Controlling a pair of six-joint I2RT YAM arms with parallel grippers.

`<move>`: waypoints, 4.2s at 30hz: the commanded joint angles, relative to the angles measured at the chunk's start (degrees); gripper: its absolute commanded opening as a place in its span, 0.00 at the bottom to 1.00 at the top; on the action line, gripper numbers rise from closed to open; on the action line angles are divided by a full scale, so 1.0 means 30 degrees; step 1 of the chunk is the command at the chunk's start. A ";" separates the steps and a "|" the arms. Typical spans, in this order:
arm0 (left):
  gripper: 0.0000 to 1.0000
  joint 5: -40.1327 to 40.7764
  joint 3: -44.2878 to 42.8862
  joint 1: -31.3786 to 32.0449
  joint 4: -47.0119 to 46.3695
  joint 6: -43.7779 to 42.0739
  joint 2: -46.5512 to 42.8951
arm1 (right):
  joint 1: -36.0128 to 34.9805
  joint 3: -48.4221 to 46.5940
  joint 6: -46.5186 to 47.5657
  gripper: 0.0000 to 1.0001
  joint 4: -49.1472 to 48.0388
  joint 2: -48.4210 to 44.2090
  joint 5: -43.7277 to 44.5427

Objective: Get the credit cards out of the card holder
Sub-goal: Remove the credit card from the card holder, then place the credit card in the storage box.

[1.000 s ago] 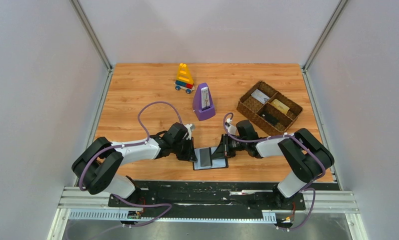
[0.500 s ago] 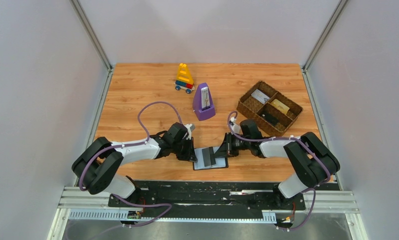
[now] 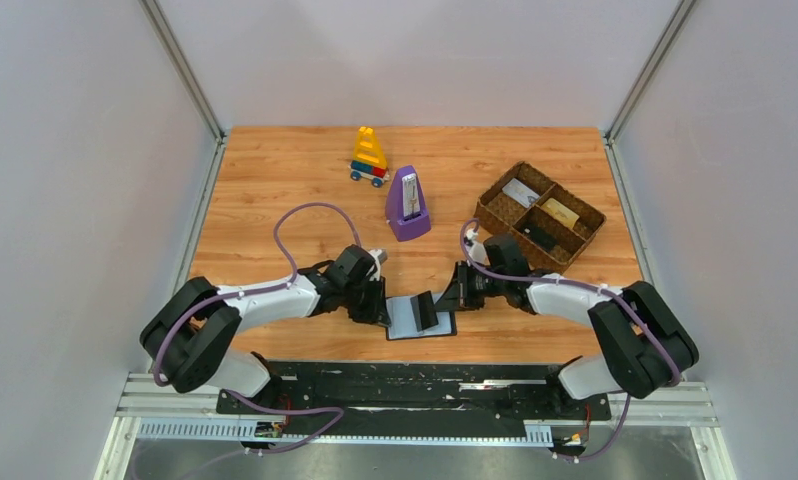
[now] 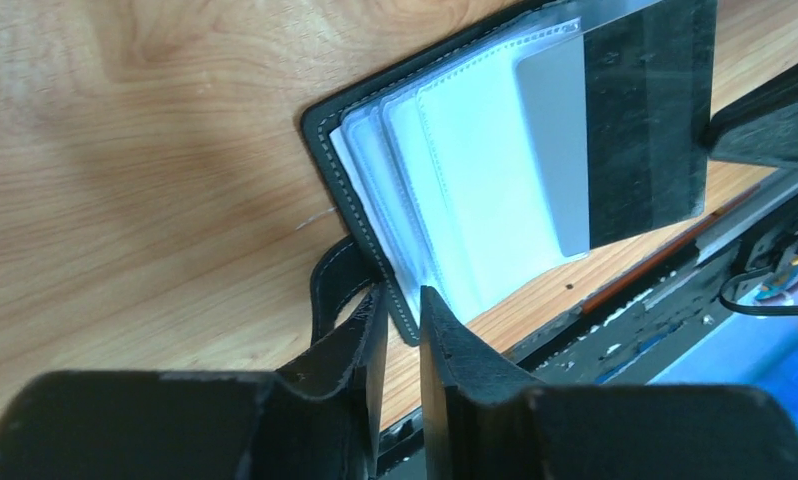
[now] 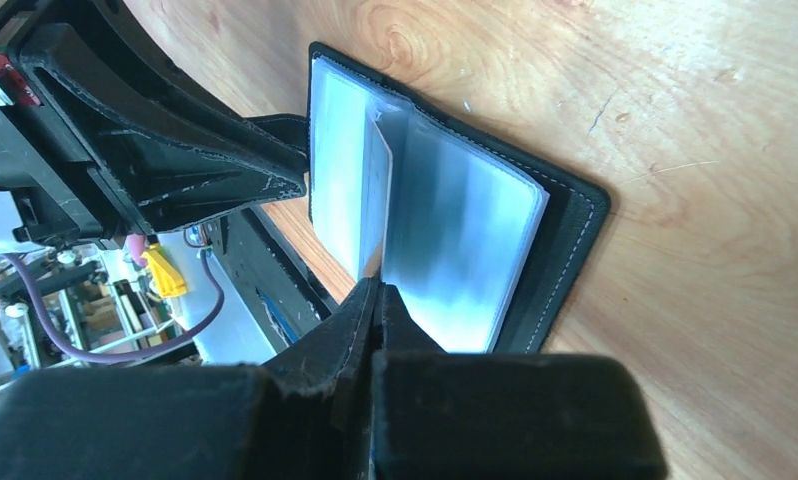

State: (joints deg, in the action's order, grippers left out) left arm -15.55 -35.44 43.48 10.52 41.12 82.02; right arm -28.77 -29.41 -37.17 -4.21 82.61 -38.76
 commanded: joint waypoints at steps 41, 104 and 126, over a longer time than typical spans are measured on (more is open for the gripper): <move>0.15 -0.1451 -0.0915 0.0007 -0.4303 0.0379 0.3906 | -0.0091 -0.1945 0.1183 0.36 -0.0002 0.2670 0.0629; 0.57 -0.2502 -0.2790 -0.1370 -0.2645 0.8308 -0.4390 | -1.2512 -0.0070 1.9336 0.02 -0.2967 -0.9256 1.8290; 0.22 -0.3082 -0.1353 -0.1443 -0.4785 0.9262 -0.4043 | -1.3551 0.0489 1.9625 0.10 -0.3261 -0.8163 1.8773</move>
State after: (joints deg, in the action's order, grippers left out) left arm -23.77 -40.82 39.29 1.23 68.49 70.04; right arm -69.10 -27.77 22.98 -13.85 59.16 19.42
